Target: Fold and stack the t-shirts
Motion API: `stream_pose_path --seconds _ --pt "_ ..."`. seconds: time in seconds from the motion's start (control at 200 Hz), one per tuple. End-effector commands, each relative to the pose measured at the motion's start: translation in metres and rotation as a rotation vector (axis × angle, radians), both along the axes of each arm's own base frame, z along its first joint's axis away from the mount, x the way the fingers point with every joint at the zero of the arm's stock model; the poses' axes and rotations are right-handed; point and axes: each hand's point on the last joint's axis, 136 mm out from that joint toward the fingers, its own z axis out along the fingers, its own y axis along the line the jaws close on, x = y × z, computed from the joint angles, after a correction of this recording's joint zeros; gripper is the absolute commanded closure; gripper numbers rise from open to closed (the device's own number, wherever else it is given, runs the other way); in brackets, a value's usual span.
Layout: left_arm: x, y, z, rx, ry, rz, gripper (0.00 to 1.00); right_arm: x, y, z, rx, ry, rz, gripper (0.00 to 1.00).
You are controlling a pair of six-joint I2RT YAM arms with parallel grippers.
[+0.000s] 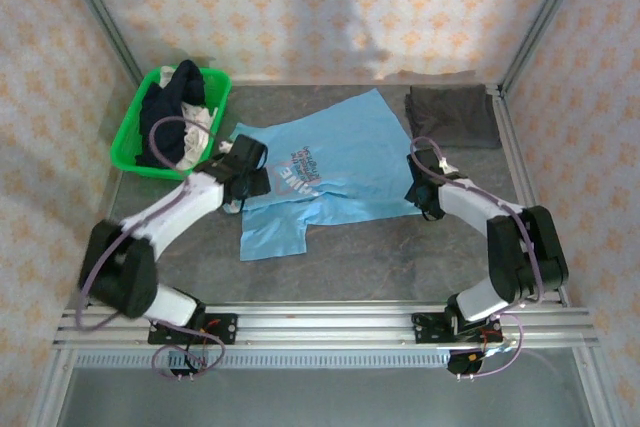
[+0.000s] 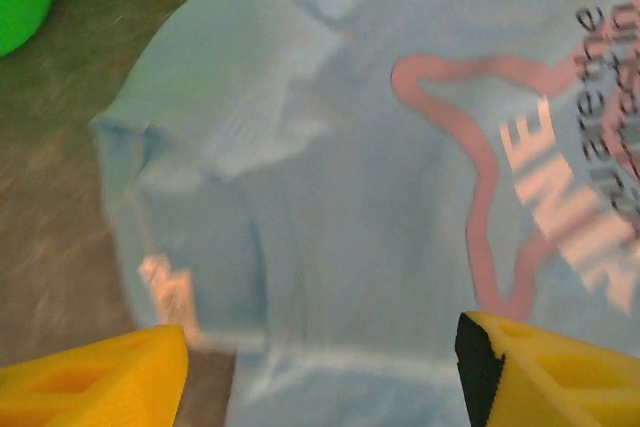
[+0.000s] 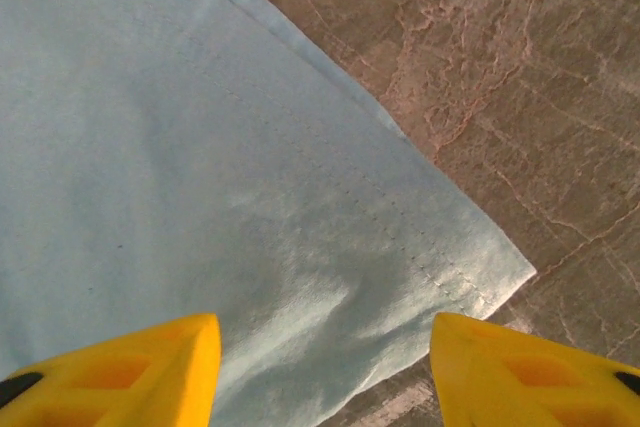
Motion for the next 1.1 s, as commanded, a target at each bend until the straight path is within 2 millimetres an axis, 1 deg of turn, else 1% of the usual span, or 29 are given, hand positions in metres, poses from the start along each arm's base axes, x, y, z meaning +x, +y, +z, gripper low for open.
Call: stream_pose_path --seconds 0.0,0.04,0.065,0.075,0.085,0.105,0.125,0.18,0.225,0.355,0.41,0.45,0.485,0.505,0.581,0.601,0.651,0.691,0.751,0.796,0.861,0.901,0.916,0.941,0.996,1.056,1.071,1.081,1.096 --pt "0.047 -0.003 -0.018 0.031 0.028 -0.02 0.34 0.013 -0.002 0.002 0.025 -0.018 -0.036 0.47" --pt "0.062 -0.004 -0.027 0.045 0.046 -0.014 0.35 0.014 0.0 -0.003 0.048 -0.011 -0.036 0.48" --pt "0.071 -0.005 -0.036 0.05 0.065 -0.017 0.37 0.014 0.001 -0.005 0.06 -0.008 -0.034 0.49" --pt "0.076 -0.005 -0.036 0.049 0.064 -0.018 0.37 0.014 0.002 -0.006 0.066 -0.006 -0.033 0.49" --pt "0.078 -0.005 -0.045 0.056 0.085 -0.018 0.38 0.014 0.002 -0.007 0.07 -0.006 -0.033 0.49" --pt "0.086 -0.006 -0.05 0.059 0.092 -0.016 0.38 0.013 0.002 -0.008 0.074 -0.002 -0.032 0.5" --pt "0.091 -0.006 -0.058 0.062 0.113 -0.014 0.4 0.013 0.002 -0.009 0.074 0.002 -0.033 0.5" --pt "0.11 -0.012 -0.069 0.061 0.136 -0.024 0.42 0.01 0.001 -0.011 0.067 0.013 -0.037 0.51" --pt "0.123 -0.014 -0.075 0.073 0.151 -0.031 0.42 0.008 -0.003 -0.011 0.049 0.021 -0.044 0.52" --pt "0.156 -0.022 -0.082 0.108 0.164 -0.076 0.41 0.0 -0.018 -0.009 -0.023 0.045 -0.077 0.53" --pt "0.167 -0.029 -0.087 0.1 0.166 -0.124 0.39 -0.003 -0.022 -0.011 -0.014 0.059 -0.086 0.53" --pt "0.178 -0.035 -0.084 0.091 0.154 -0.148 0.37 -0.005 -0.022 -0.014 0.002 0.069 -0.091 0.54" --pt "0.182 -0.04 -0.087 0.083 0.161 -0.176 0.35 -0.007 -0.023 -0.016 0.013 0.076 -0.095 0.54" --pt "0.188 -0.044 -0.084 0.075 0.152 -0.193 0.35 -0.008 -0.024 -0.017 0.016 0.081 -0.098 0.54" --pt "0.2 -0.052 -0.084 0.059 0.15 -0.231 0.32 -0.012 -0.026 -0.018 0.017 0.087 -0.104 0.54" --pt "0.2 -0.054 -0.088 0.058 0.162 -0.242 0.31 -0.013 -0.027 -0.018 0.014 0.089 -0.103 0.54" --pt "0.207 -0.057 -0.084 0.058 0.156 -0.264 0.31 -0.016 -0.028 -0.017 0.008 0.094 -0.105 0.54" --pt "0.21 -0.058 -0.074 0.06 0.144 -0.276 0.31 -0.017 -0.029 -0.015 0.006 0.095 -0.104 0.54" --pt "0.211 -0.062 -0.053 0.052 0.121 -0.298 0.29 -0.02 -0.029 -0.01 0.006 0.088 -0.099 0.54" --pt "0.209 -0.062 -0.031 0.052 0.084 -0.303 0.26 -0.021 -0.03 -0.004 0.0 0.073 -0.097 0.53" --pt "0.197 -0.06 0.001 0.06 0.032 -0.31 0.23 -0.02 -0.034 0.005 -0.014 0.048 -0.097 0.47" --pt "0.182 -0.057 0.015 0.086 0.016 -0.312 0.18 -0.02 -0.037 0.01 -0.029 0.037 -0.102 0.41" --pt "0.176 -0.056 0.016 0.094 0.019 -0.317 0.15 -0.02 -0.037 0.012 -0.034 0.033 -0.102 0.39" --pt "0.167 -0.055 0.029 0.106 0.004 -0.321 0.13 -0.019 -0.039 0.015 -0.044 0.027 -0.105 0.37" --pt "0.139 -0.048 0.039 0.135 0.013 -0.31 0.1 -0.016 -0.042 0.02 -0.053 0.012 -0.108 0.35" --pt "0.107 -0.043 0.041 0.111 0.027 -0.293 0.1 -0.013 -0.043 0.021 -0.047 0.003 -0.11 0.33" --pt "0.099 -0.043 0.038 0.102 0.035 -0.293 0.1 -0.012 -0.043 0.021 -0.044 0.001 -0.11 0.33" --pt "0.093 -0.042 0.043 0.095 0.025 -0.289 0.1 -0.012 -0.043 0.021 -0.04 0.001 -0.109 0.33" --pt "0.084 -0.04 0.042 0.091 0.027 -0.283 0.1 -0.011 -0.043 0.021 -0.035 0.001 -0.109 0.33"
